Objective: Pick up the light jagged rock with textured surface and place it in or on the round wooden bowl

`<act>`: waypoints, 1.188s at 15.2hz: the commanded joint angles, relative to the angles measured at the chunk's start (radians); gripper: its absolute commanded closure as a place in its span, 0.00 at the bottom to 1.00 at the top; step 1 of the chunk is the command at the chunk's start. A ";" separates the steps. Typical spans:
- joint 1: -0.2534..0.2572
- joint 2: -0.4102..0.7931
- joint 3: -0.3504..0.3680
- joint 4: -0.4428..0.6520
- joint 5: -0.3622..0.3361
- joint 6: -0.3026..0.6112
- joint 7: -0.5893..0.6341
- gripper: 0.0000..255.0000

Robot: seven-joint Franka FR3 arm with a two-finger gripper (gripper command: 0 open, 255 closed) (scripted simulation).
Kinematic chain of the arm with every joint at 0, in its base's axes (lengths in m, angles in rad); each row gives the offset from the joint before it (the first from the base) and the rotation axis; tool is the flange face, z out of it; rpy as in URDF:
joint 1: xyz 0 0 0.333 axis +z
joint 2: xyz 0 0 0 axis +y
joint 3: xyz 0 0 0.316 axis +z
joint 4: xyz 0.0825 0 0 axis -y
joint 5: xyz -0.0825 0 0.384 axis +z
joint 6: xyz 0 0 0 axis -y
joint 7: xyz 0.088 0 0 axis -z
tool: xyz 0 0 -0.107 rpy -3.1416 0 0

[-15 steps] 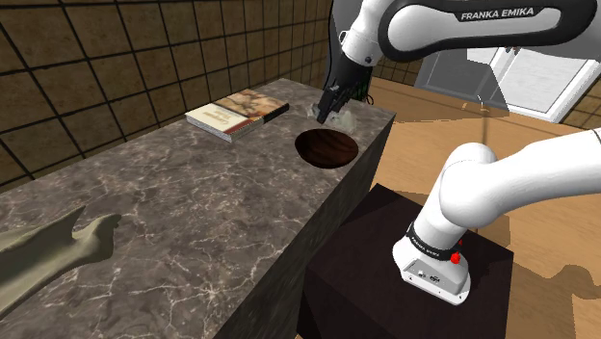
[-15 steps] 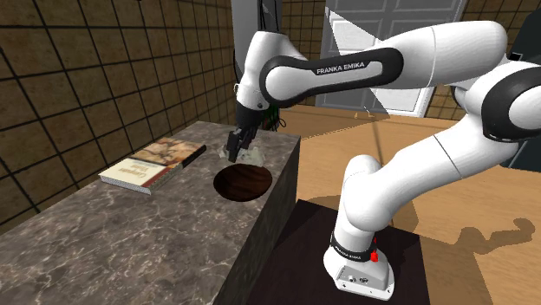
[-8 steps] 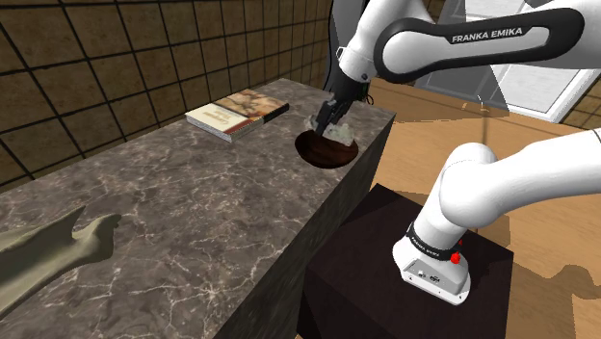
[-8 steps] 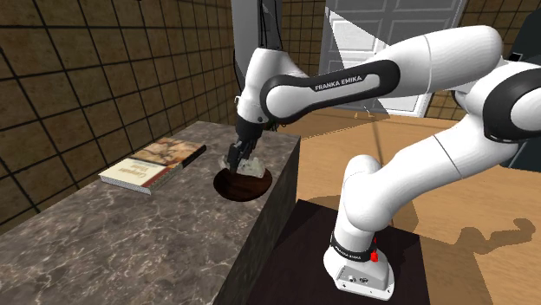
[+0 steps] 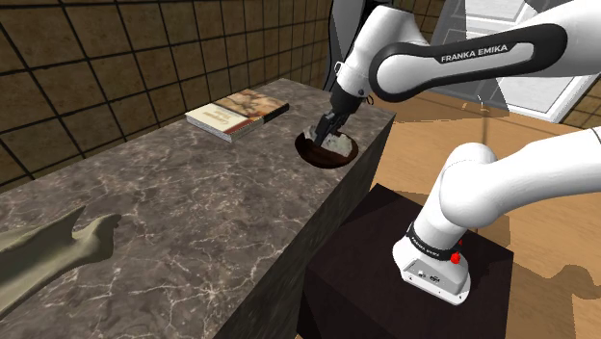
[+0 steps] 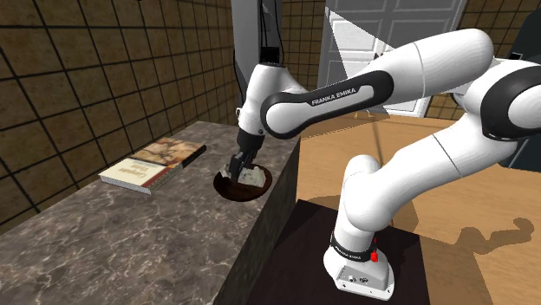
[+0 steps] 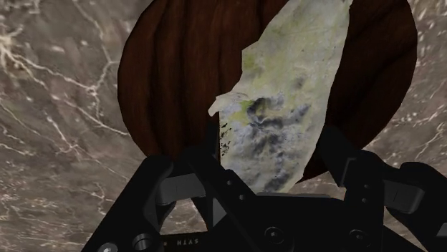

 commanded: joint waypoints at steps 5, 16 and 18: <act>0.000 0.002 -0.001 -0.003 0.000 0.005 -0.001 1.00; -0.010 -0.075 -0.008 0.080 -0.013 -0.155 0.004 0.00; -0.010 -0.075 -0.008 0.080 -0.013 -0.155 0.004 0.00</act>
